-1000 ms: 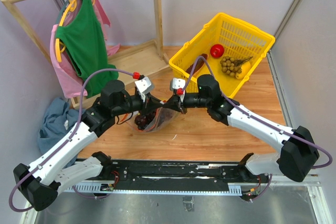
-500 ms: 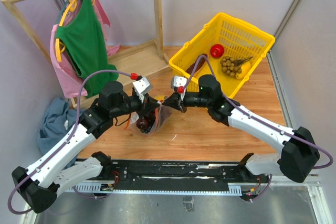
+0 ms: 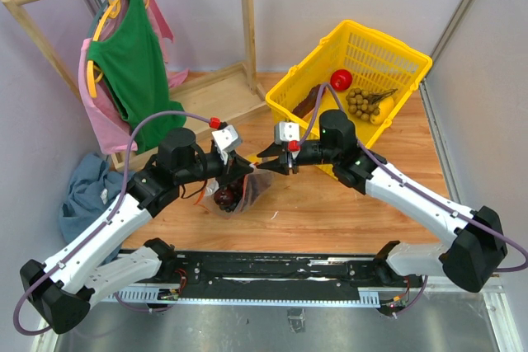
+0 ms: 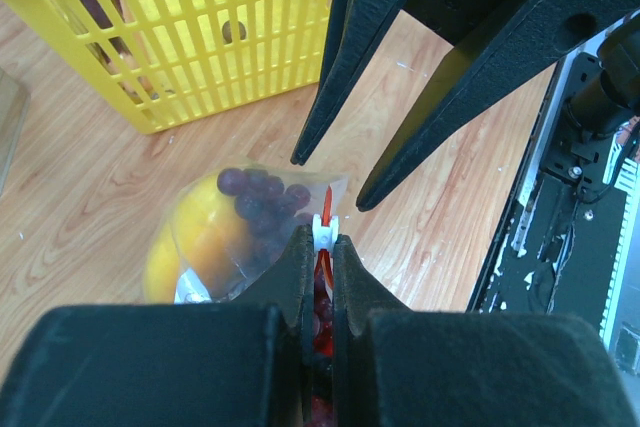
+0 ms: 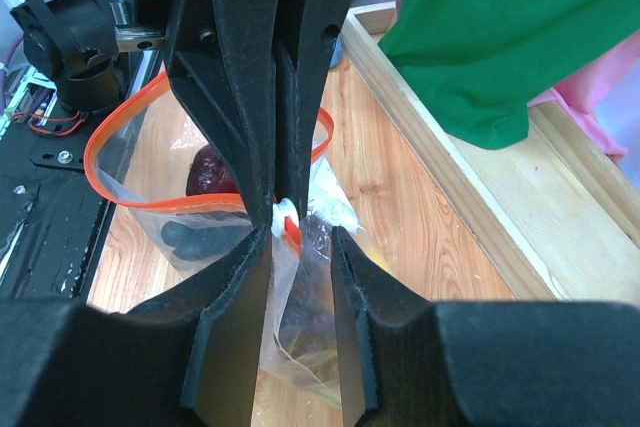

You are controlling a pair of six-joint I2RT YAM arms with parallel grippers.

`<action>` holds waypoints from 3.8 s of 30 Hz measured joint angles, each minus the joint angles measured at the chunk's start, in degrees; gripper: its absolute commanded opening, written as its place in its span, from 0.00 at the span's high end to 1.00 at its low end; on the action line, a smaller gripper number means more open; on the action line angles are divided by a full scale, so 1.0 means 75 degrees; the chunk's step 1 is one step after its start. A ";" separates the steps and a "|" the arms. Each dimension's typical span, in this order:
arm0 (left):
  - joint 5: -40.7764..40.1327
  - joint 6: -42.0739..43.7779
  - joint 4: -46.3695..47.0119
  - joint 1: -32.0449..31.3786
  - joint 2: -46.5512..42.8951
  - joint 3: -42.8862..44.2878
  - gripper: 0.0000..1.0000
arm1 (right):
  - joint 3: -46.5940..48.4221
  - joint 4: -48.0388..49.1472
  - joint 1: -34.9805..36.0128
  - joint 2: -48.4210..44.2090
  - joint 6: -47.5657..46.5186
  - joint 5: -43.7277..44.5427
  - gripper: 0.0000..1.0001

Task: Place the food in the zip-top bag and seal the zipper
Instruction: Zip the zipper food storage bag at the center of the board.

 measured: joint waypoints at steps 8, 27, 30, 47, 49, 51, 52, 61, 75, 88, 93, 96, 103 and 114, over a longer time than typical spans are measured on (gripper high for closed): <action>0.0195 0.0125 0.0000 0.0000 0.0000 -0.0006 1.00 | 0.0393 -0.0819 0.0000 0.0283 -0.0662 -0.0376 0.78; 0.0160 0.0321 -0.0146 0.0026 0.0026 -0.0006 0.99 | 0.0507 -0.1000 0.0000 0.0478 -0.0717 -0.0309 0.99; 0.0128 0.0326 -0.0160 0.0038 0.0026 -0.0006 0.99 | 0.0300 -0.0624 0.0017 0.0391 -0.0370 0.0006 0.99; -0.0012 0.0329 -0.0414 0.0041 0.0023 -0.0006 1.00 | -0.0055 -0.0440 0.0079 -0.0070 -0.0061 0.1440 0.71; -0.0012 0.0344 -0.0414 0.0041 0.0026 -0.0006 1.00 | -0.0009 -0.0743 0.0058 -0.0111 -0.0195 0.1078 0.63; -0.0009 0.0367 -0.0414 0.0041 0.0023 -0.0006 1.00 | 0.0134 -0.1037 0.0058 -0.0090 -0.0315 0.0705 0.60; -0.0006 0.0385 -0.0414 0.0041 0.0026 -0.0006 1.00 | 0.0207 -0.1119 0.0058 -0.0073 -0.0347 0.0565 0.58; 0.0178 0.0493 -0.0414 0.0041 0.0026 -0.0006 1.00 | 0.0825 -0.1451 0.0207 0.0833 -0.0568 -0.0032 0.62; 0.0332 0.0641 -0.0420 0.0047 0.0064 -0.0003 0.86 | 0.1005 -0.1900 0.0321 0.1314 -0.0892 -0.0201 0.99; 0.0163 0.0504 -0.0274 0.0047 0.0082 0.0012 0.82 | 0.1003 -0.1655 0.0364 0.1311 -0.0734 0.0017 0.99; 0.0047 0.0455 -0.0251 0.0047 0.0195 0.0050 1.00 | 0.1003 -0.1655 0.0364 0.1311 -0.0682 0.0137 0.99; -0.0035 0.0484 -0.0306 0.0047 0.0213 0.0076 1.00 | 0.0970 -0.1545 0.0367 0.1300 -0.0560 0.0329 0.99; -0.0294 0.0533 -0.0449 0.0050 0.0189 0.0087 1.00 | 0.0726 -0.0938 0.0443 0.1271 -0.0032 0.0976 0.99; -0.0784 0.0423 -0.0775 0.0050 0.0201 0.0192 1.00 | -0.0017 0.0568 0.0530 0.1003 0.1020 0.2419 0.99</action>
